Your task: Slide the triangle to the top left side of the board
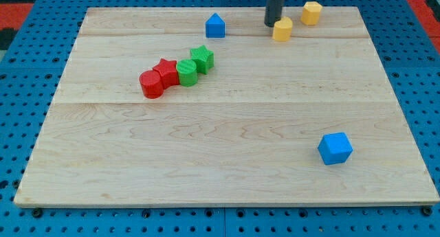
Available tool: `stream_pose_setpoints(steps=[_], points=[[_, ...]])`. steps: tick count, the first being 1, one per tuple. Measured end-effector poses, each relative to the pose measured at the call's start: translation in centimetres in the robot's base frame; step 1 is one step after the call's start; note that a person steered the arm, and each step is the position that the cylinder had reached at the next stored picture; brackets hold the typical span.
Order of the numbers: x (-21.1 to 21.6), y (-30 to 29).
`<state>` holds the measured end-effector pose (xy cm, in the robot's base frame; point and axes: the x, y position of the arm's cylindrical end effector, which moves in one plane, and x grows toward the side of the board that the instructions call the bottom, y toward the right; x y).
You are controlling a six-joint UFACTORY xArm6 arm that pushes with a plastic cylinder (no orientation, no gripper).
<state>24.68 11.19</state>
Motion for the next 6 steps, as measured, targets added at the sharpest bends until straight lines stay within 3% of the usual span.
stream_pose_setpoints(steps=[1, 3, 5, 6], points=[[1.3, -1.8], [-3.9, -10.0], [1.0, -8.9], [0.5, -19.5]])
